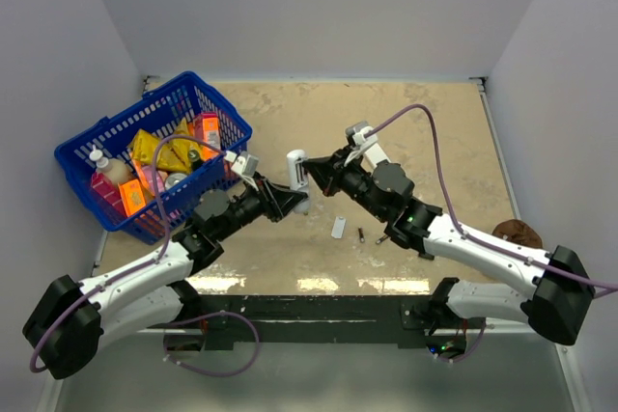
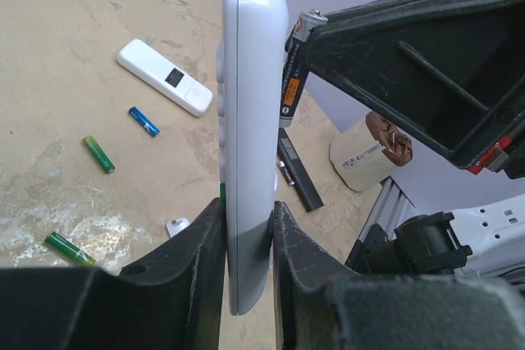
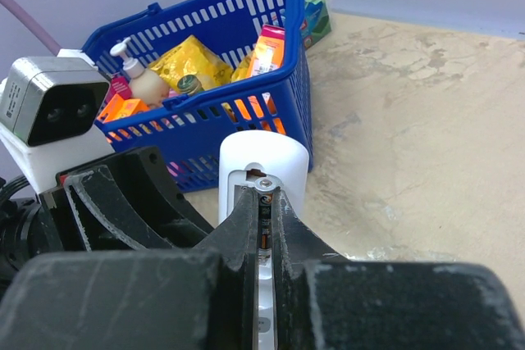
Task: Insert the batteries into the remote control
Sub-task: Load the battery into the remote control.
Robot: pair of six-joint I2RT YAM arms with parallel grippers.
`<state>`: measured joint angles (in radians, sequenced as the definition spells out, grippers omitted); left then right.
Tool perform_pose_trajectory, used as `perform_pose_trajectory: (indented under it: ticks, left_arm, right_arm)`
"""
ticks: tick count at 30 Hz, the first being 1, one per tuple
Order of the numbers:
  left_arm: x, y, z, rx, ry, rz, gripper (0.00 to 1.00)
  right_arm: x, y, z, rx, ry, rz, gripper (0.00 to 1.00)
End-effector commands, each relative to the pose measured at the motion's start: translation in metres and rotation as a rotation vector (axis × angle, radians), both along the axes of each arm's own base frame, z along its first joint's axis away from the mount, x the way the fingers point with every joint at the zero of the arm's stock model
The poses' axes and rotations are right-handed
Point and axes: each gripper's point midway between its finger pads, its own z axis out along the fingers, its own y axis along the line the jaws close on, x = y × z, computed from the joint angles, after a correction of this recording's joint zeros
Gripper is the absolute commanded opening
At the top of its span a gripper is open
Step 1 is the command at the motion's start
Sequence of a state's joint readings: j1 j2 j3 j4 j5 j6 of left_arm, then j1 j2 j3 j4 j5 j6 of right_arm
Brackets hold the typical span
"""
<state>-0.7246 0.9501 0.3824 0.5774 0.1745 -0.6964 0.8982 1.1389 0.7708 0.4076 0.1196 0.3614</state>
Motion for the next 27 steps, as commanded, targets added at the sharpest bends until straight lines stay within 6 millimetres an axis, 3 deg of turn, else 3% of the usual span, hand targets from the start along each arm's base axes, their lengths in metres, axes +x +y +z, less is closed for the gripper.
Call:
perform_pose_trajectory:
  ticks: [1,9,15,27]
  left_arm:
    - [0.007,0.0,0.038,-0.063,-0.07,0.02,0.0]
    - [0.007,0.0,0.039,-0.063,-0.071,0.025,0.0]
    - [0.007,0.002,0.041,-0.067,-0.076,0.029,0.0]
    - [0.007,0.002,0.048,-0.075,-0.089,0.031,0.0]
  right_arm:
    - [0.003,0.004,0.037,0.075,-0.078,-0.008,0.0]
    - [0.004,0.008,0.036,0.065,-0.084,-0.004,0.0]
    - [0.009,0.0,0.017,0.014,-0.072,-0.052,0.0]
    - [0.004,0.009,-0.005,-0.01,-0.036,-0.02,0.0]
